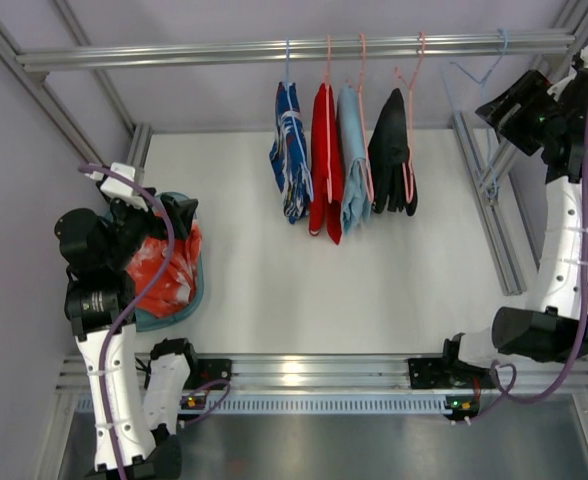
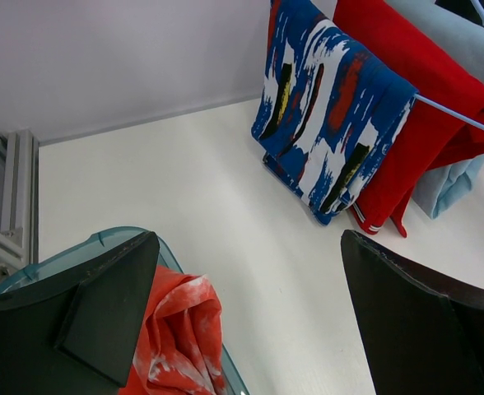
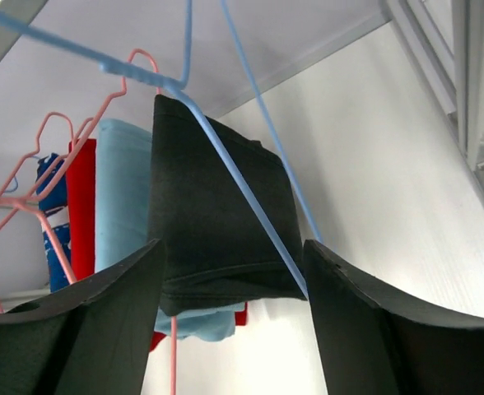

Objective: Remove the trousers from the hanger

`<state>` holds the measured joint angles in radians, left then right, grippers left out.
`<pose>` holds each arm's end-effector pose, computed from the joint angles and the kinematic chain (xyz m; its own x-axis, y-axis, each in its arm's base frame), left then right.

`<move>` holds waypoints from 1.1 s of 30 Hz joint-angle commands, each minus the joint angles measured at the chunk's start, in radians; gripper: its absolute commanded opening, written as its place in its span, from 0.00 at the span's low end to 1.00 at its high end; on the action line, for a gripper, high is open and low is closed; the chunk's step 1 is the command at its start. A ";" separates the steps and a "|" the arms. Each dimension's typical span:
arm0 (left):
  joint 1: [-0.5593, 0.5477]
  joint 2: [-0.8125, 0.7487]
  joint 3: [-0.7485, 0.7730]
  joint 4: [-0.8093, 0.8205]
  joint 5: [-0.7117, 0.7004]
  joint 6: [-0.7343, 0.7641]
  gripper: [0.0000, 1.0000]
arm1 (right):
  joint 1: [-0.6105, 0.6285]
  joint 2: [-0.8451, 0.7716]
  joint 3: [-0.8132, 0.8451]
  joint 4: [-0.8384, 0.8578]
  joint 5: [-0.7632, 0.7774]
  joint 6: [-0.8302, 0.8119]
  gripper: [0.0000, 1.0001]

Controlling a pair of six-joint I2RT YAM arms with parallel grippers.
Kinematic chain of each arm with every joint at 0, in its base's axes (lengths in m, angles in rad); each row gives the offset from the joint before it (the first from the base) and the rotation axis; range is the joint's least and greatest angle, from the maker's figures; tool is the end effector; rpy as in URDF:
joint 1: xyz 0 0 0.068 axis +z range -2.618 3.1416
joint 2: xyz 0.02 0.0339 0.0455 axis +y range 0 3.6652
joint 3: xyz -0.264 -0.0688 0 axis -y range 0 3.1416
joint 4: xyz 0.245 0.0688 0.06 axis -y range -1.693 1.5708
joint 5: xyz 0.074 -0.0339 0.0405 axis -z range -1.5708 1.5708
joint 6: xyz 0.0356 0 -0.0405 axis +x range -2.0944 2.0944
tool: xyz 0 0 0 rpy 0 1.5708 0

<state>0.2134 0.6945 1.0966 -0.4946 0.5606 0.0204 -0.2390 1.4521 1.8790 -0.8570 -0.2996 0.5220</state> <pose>0.1241 0.0075 0.4239 -0.0834 -0.0004 -0.9965 0.3398 0.9401 -0.0288 0.2795 -0.0573 0.4867 -0.3683 0.5801 -0.7265 0.1721 0.8105 0.5599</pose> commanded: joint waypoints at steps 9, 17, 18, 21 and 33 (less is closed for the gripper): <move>-0.009 -0.009 -0.004 0.016 0.001 -0.017 0.98 | -0.023 -0.213 -0.063 0.324 -0.152 -0.281 0.65; -0.009 0.002 0.011 0.016 -0.001 -0.017 0.98 | 0.010 -0.036 0.091 0.308 -0.302 -0.310 0.46; -0.009 0.003 0.013 0.016 -0.002 -0.017 0.98 | 0.035 -0.009 0.101 0.311 -0.293 -0.319 0.46; -0.011 0.007 0.028 0.016 -0.011 -0.043 0.98 | 0.063 0.033 0.114 0.349 -0.244 -0.327 0.41; -0.009 0.003 0.031 0.016 -0.028 -0.048 0.98 | 0.069 0.036 0.017 0.584 -0.043 -0.321 0.62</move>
<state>0.2070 0.6983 1.0958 -0.4942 0.5377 -0.0101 -0.1783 1.5440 1.9297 -0.4385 -0.4267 0.2062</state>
